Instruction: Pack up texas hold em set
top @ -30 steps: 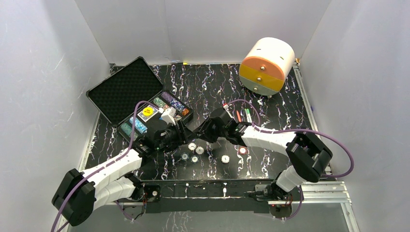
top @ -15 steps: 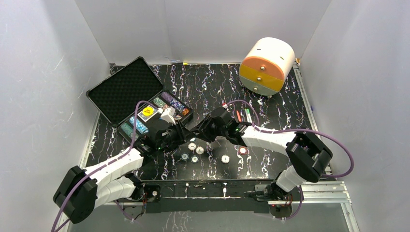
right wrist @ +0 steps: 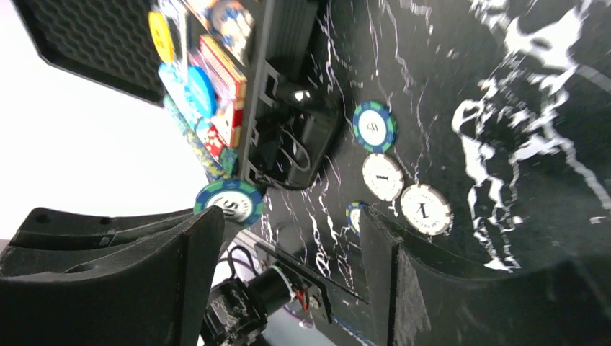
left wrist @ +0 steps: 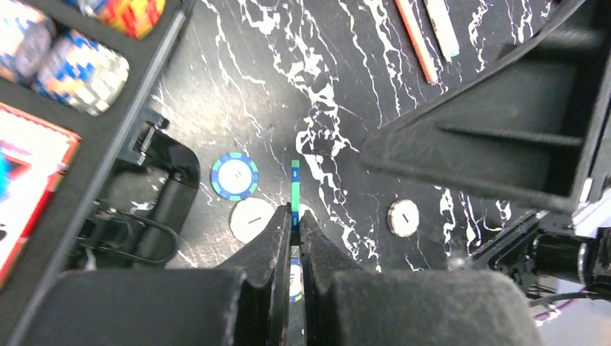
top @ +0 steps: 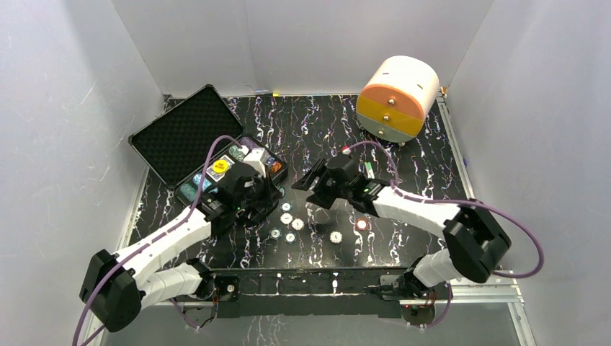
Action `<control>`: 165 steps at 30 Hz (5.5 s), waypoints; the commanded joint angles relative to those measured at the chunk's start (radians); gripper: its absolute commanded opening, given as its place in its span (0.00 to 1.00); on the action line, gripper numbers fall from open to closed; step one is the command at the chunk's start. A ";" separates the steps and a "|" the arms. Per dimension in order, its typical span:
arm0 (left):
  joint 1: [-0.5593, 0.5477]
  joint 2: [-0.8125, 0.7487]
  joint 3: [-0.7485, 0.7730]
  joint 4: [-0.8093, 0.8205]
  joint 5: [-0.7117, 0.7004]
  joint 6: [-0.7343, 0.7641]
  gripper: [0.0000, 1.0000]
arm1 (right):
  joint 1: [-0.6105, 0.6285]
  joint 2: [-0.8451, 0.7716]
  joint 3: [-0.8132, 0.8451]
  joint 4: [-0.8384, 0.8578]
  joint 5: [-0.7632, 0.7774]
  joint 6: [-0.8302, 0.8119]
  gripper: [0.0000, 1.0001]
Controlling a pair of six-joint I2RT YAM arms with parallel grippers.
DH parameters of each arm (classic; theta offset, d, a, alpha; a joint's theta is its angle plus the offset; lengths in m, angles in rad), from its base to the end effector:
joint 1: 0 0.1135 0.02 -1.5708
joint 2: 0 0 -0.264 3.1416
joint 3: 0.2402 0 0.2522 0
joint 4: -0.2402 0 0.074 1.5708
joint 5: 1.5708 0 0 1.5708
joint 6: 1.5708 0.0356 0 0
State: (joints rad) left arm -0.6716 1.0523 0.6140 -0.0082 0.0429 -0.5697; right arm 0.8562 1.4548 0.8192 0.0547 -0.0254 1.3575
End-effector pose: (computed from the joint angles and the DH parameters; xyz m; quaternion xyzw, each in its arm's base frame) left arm 0.1832 -0.1476 0.2459 0.0545 0.8442 -0.3247 0.4229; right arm 0.2050 0.2376 0.2184 0.2124 0.8539 0.4297 0.2025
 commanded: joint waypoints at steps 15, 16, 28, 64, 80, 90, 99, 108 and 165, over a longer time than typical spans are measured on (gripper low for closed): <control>-0.001 0.226 0.508 -0.894 -0.344 0.570 0.00 | -0.139 -0.273 -0.025 -0.203 0.120 -0.250 0.76; 0.000 0.231 0.511 -0.896 -0.337 0.568 0.00 | -0.139 -0.270 -0.019 -0.210 0.118 -0.257 0.76; 0.000 0.275 0.420 -0.911 -0.364 0.750 0.00 | -0.139 -0.254 -0.034 -0.191 0.122 -0.217 0.75; 0.142 0.272 0.433 -0.874 -0.358 0.729 0.41 | -0.139 -0.195 0.016 -0.232 0.093 -0.320 0.73; 0.161 -0.001 0.598 -0.642 -0.516 0.255 0.94 | 0.143 0.363 0.519 -0.583 0.290 -0.620 0.74; 0.174 -0.083 0.696 -0.628 -0.562 0.313 0.98 | 0.204 0.604 0.766 -0.694 0.325 -0.722 0.73; 0.174 -0.092 0.706 -0.650 -0.607 0.308 0.98 | 0.214 0.673 0.807 -0.724 0.382 -0.726 0.68; 0.173 -0.066 0.758 -0.717 -0.676 0.298 0.98 | 0.181 0.723 0.798 -0.716 0.288 -0.711 0.55; 0.161 -0.200 0.033 -0.355 -0.097 -0.130 0.88 | 0.164 0.658 0.741 -0.785 0.358 -0.641 0.53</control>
State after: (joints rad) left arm -0.5079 0.8604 0.6605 -0.3527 -0.0406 -0.7067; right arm 1.0176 2.0747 1.5459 -0.6868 0.3077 0.7136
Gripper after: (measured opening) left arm 0.886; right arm 0.533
